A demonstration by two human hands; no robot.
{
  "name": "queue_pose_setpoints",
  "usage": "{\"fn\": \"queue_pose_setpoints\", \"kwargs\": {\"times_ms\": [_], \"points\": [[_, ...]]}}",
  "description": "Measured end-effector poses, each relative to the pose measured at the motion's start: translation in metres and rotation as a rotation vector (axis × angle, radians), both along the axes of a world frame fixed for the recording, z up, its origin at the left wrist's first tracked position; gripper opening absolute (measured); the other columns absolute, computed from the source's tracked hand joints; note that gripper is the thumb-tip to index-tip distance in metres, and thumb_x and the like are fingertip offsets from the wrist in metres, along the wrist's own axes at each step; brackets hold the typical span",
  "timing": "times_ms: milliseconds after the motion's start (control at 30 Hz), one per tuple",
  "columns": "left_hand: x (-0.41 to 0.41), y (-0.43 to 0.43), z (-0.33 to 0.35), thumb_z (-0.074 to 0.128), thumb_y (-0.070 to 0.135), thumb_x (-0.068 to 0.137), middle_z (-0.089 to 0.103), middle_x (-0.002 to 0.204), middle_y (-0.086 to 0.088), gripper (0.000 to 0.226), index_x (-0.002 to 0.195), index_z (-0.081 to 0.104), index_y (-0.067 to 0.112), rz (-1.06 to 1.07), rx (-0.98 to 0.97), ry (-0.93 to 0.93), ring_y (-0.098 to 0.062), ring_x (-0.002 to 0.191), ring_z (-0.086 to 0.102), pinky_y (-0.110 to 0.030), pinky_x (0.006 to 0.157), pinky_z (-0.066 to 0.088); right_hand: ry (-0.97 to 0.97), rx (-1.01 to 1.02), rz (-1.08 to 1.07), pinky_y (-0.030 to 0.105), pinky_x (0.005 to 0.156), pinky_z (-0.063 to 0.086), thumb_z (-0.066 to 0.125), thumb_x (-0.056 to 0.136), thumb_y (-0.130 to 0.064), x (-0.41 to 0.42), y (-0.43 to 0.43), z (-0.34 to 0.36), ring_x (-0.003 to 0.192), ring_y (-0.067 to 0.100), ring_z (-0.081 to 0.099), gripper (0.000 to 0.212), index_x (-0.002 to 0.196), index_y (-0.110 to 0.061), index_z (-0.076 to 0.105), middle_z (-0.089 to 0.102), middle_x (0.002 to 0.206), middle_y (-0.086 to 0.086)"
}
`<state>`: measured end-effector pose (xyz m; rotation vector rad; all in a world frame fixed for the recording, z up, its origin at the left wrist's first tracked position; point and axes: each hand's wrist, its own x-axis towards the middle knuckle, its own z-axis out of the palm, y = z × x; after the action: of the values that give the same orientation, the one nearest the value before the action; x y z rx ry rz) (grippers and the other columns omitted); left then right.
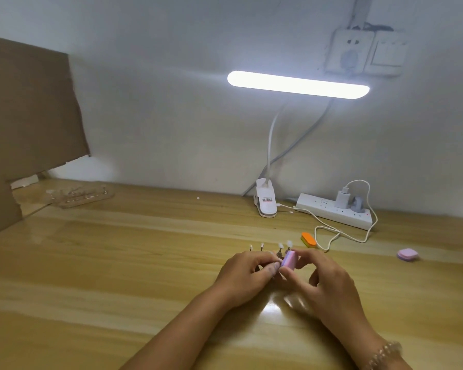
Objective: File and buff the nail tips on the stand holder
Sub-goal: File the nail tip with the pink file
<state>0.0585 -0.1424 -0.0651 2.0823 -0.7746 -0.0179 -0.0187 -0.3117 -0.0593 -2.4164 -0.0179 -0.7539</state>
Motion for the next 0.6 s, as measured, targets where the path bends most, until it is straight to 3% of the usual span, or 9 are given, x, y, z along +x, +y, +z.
{"fn": "queue_pose_setpoints", "kwargs": {"times_ms": [100, 233, 300, 400, 500, 600], "points": [[-0.0024, 0.0006, 0.0024, 0.054, 0.028, 0.100, 0.064, 0.081, 0.023, 0.018, 0.099, 0.072, 0.027, -0.012, -0.007, 0.028, 0.000, 0.069, 0.051, -0.026, 0.068, 0.040, -0.006, -0.106, 0.056, 0.022, 0.053, 0.044, 0.076, 0.073, -0.046, -0.0037, 0.0036, -0.0019, 0.061, -0.003, 0.053, 0.031, 0.097, -0.039, 0.058, 0.061, 0.090, -0.026], [-0.0058, 0.0020, 0.0073, 0.053, 0.027, 0.100, 0.071, 0.092, 0.008, 0.019, 0.100, 0.072, 0.025, -0.031, -0.017, 0.051, -0.013, 0.082, 0.058, -0.036, 0.082, 0.048, -0.008, 0.012, 0.023, 0.026, 0.056, 0.045, 0.080, 0.072, -0.043, 0.0012, -0.0017, -0.0017, 0.063, 0.008, 0.058, 0.030, 0.092, -0.040, 0.057, 0.064, 0.089, -0.024], [-0.0069, 0.0025, 0.0072, 0.053, 0.025, 0.101, 0.073, 0.100, 0.005, 0.020, 0.104, 0.073, 0.024, -0.033, -0.018, 0.063, -0.019, 0.093, 0.063, -0.038, 0.088, 0.048, -0.001, -0.024, 0.035, 0.028, 0.055, 0.047, 0.078, 0.072, -0.046, -0.0001, -0.0008, -0.0024, 0.061, 0.009, 0.057, 0.030, 0.095, -0.041, 0.059, 0.064, 0.089, -0.025], [-0.0074, 0.0035, 0.0076, 0.054, 0.022, 0.101, 0.074, 0.106, 0.006, 0.022, 0.111, 0.074, 0.023, -0.026, -0.030, 0.085, -0.018, 0.103, 0.065, -0.039, 0.093, 0.050, 0.012, -0.036, 0.079, 0.025, 0.054, 0.045, 0.078, 0.072, -0.047, -0.0012, 0.0023, -0.0020, 0.058, 0.009, 0.057, 0.031, 0.098, -0.040, 0.062, 0.064, 0.089, -0.027], [-0.0082, 0.0037, 0.0076, 0.054, 0.023, 0.101, 0.075, 0.101, 0.005, 0.021, 0.106, 0.074, 0.021, -0.028, -0.040, 0.082, -0.015, 0.096, 0.066, -0.040, 0.093, 0.050, -0.020, -0.032, -0.003, 0.023, 0.053, 0.041, 0.076, 0.073, -0.050, -0.0005, -0.0020, -0.0003, 0.059, 0.007, 0.056, 0.030, 0.097, -0.043, 0.061, 0.064, 0.083, -0.023], [-0.0072, 0.0042, 0.0067, 0.054, 0.027, 0.101, 0.074, 0.104, 0.009, 0.022, 0.109, 0.074, 0.025, -0.030, -0.036, 0.087, -0.015, 0.100, 0.065, -0.040, 0.093, 0.050, -0.003, -0.112, 0.086, 0.022, 0.052, 0.042, 0.077, 0.073, -0.048, -0.0057, 0.0042, -0.0019, 0.060, 0.003, 0.056, 0.036, 0.103, -0.043, 0.058, 0.063, 0.088, -0.026]]}}
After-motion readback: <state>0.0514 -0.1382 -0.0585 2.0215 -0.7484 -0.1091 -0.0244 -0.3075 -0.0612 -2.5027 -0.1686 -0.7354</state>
